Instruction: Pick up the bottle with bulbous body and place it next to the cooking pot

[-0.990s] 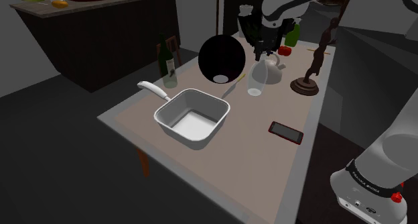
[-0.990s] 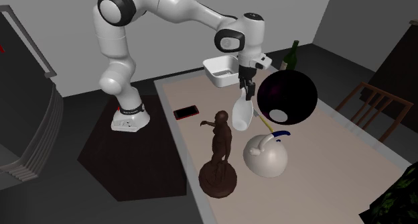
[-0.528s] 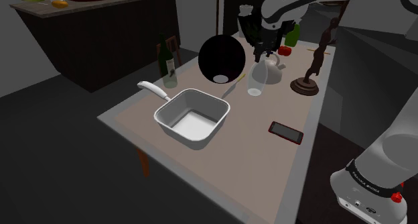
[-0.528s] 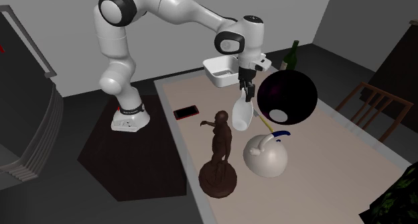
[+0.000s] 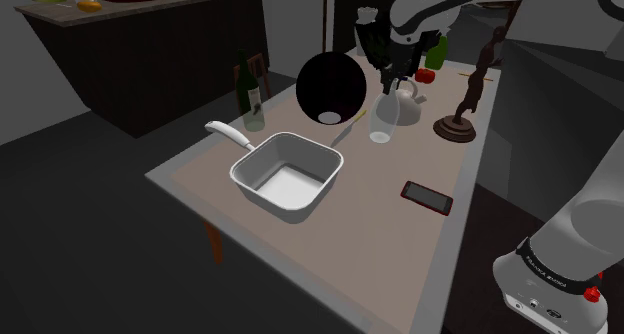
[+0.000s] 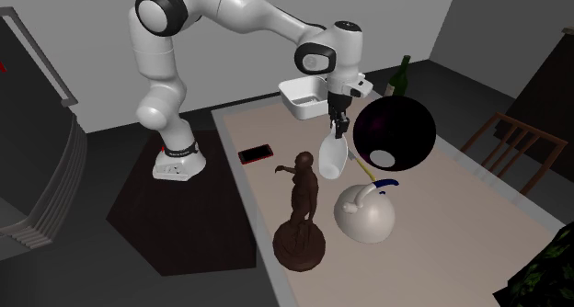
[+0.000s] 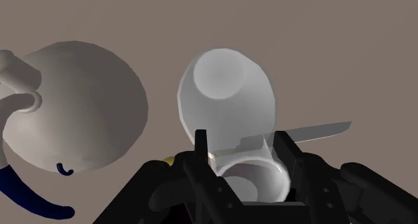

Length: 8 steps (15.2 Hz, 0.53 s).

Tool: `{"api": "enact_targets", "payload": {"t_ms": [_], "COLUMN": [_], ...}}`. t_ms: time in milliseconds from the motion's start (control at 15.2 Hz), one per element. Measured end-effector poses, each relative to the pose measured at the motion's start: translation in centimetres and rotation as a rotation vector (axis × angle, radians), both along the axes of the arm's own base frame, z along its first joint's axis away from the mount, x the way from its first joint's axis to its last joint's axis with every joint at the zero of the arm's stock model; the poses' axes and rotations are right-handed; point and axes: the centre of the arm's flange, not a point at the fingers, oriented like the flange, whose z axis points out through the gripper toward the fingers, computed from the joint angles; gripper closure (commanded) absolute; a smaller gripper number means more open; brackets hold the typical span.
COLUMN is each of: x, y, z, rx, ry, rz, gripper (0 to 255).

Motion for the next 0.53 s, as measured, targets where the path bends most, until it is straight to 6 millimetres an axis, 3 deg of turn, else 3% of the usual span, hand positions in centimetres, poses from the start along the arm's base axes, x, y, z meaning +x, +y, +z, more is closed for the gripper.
{"api": "enact_targets", "payload": {"t_ms": [264, 528], "x": [-0.1, -0.1], "y": [0.0, 0.0], "z": [0.2, 2.0], "rx": [0.0, 0.0], "ry": [0.001, 0.001], "rz": [0.0, 0.0], "gripper": [255, 255]}}
